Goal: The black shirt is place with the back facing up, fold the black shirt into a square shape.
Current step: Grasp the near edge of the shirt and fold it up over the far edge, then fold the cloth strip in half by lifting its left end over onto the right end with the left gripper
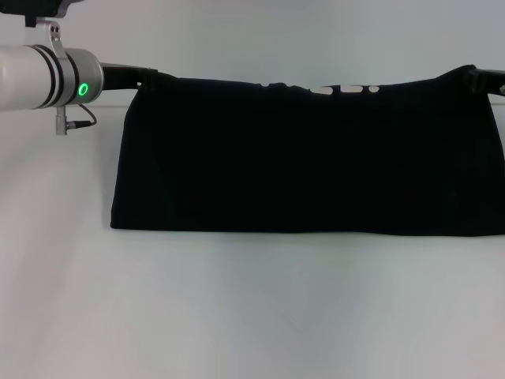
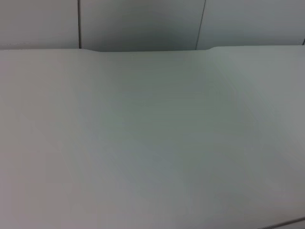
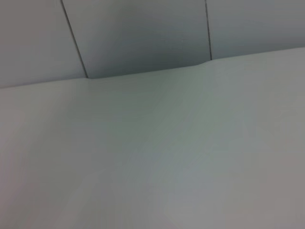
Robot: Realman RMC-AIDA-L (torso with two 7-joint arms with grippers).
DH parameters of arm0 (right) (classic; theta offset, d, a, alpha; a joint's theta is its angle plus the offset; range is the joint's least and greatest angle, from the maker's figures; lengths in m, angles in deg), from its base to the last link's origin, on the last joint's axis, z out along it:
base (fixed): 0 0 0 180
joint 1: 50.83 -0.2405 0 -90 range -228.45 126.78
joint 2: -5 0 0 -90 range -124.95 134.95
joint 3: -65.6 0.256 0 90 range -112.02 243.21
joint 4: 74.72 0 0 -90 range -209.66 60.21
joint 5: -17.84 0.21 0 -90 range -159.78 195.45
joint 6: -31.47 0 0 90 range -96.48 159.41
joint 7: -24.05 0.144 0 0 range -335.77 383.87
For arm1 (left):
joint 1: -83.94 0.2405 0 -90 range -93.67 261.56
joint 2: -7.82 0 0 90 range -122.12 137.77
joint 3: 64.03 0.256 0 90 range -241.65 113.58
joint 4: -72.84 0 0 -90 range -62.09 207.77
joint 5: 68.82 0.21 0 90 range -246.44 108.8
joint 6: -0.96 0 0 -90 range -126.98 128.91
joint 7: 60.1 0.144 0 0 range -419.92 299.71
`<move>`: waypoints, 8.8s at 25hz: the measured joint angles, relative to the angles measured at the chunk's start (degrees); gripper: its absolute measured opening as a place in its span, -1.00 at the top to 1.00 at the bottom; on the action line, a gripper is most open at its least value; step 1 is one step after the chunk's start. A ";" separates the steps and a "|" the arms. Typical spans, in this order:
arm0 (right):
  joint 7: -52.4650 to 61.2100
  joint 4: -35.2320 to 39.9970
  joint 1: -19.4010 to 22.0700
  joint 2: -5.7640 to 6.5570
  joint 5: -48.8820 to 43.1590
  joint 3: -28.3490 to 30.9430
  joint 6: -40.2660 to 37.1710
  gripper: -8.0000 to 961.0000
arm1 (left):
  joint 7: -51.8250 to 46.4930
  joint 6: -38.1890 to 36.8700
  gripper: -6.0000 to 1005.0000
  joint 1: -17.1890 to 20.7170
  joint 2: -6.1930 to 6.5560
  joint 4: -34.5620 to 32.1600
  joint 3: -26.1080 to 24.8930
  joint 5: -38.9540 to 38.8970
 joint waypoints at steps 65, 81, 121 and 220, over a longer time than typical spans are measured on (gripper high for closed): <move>3.63 5.26 8.58 4.69 6.51 -0.17 -39.96 -0.55 | -2.69 -39.87 -0.73 11.56 -0.56 -20.04 0.57 -6.87; -0.24 8.80 11.76 4.40 6.29 -9.69 -52.45 -0.53 | -22.10 -53.58 -0.87 13.08 2.26 -9.46 -9.23 -4.17; -1.29 8.90 11.34 3.47 12.61 -8.26 -51.96 -0.52 | -40.16 -33.33 -0.86 15.00 2.11 1.91 -17.70 -4.00; -0.02 8.90 11.60 3.72 13.18 -5.21 -51.29 -0.52 | -39.36 -32.70 -0.85 14.98 1.31 2.90 -18.11 -5.85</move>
